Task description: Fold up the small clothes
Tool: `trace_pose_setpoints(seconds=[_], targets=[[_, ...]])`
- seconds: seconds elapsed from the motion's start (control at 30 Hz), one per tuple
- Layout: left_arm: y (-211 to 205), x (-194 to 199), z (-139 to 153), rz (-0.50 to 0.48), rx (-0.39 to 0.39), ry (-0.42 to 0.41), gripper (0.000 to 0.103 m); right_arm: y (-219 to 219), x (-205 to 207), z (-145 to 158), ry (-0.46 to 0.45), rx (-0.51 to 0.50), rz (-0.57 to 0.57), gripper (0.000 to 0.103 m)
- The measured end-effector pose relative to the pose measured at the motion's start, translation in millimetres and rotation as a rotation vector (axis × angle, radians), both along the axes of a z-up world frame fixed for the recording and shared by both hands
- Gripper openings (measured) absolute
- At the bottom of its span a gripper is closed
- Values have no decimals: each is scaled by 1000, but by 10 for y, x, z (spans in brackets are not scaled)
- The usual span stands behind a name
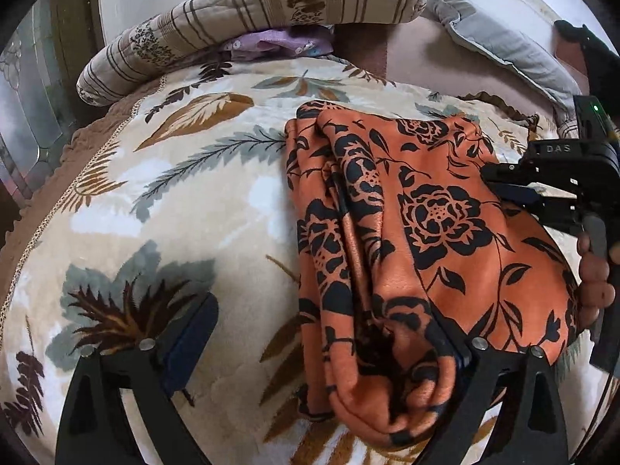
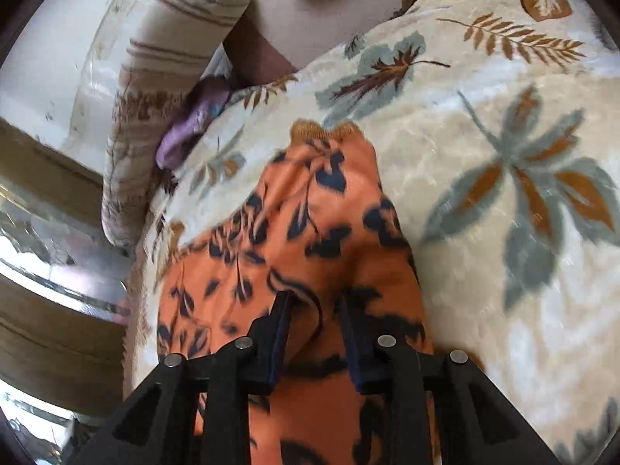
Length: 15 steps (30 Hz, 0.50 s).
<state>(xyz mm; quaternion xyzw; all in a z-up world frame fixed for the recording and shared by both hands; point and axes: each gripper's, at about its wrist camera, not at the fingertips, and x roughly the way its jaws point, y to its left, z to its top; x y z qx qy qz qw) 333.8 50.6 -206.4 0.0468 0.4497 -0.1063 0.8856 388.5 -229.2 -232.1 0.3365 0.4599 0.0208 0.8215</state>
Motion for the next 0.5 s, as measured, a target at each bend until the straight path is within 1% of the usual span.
trace_pose_setpoints(seconds=[0.07,0.17,0.2,0.23,0.27,0.3,0.4,0.47,0.5], targets=[[-4,-2,-3,-1,0,0,100,69,26,20,-4,-63,27,29],[10,8,-11,2,-8,6,100,167,98,142,26,-141,54,29],[14,3,-12,3,-9,5,100,202,117,222,19,-154,61,33],[14,1,-15,2,-8,3,100,232,102,304,-5,-153,69,33],[13,-10,-18,0,-7,0,100,290,102,384,-48,-132,92,33],[15,-15,-19,0,-7,-1,100,348,139,423,-65,-119,110,33],[18,-9,-18,1,-12,1,100,686,390,433,-48,-114,205,33],[20,-8,-16,0,-14,1,100,912,562,361,-38,-124,272,33],[19,-11,-17,-1,-13,-1,100,1020,664,280,-7,-124,299,33]])
